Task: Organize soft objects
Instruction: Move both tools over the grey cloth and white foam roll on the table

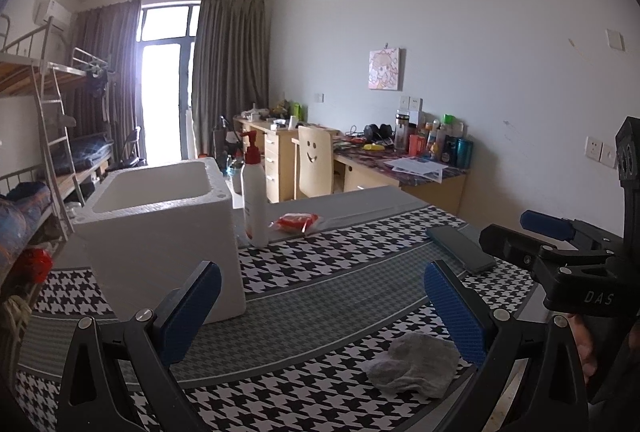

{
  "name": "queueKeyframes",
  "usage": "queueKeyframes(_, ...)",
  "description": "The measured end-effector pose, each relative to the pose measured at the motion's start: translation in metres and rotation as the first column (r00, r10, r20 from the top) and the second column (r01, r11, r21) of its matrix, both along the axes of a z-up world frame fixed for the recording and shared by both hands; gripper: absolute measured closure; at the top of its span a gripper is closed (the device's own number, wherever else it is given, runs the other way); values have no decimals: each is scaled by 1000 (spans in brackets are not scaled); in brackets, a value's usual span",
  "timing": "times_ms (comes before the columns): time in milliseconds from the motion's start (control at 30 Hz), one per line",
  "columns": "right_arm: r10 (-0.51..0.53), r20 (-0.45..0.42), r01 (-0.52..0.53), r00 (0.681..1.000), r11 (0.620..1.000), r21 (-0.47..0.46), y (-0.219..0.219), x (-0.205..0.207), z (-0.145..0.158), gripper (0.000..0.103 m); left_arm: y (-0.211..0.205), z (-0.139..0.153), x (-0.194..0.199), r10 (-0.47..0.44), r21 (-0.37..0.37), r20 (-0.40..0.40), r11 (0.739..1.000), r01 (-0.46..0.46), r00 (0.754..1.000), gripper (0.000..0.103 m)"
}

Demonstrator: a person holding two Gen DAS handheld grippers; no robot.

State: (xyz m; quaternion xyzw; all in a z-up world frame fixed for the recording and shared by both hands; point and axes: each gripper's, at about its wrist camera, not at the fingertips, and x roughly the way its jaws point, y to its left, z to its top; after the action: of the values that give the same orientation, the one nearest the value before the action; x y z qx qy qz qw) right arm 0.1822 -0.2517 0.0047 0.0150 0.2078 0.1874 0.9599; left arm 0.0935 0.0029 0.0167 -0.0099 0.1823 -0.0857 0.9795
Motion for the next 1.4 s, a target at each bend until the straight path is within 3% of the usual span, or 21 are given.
queueKeyframes(1400, -128, -110, 125, 986, 991, -41, -29, 0, -40, 5, -38, -40, 20, -89, 15, -138, 996, 92, 986, 1)
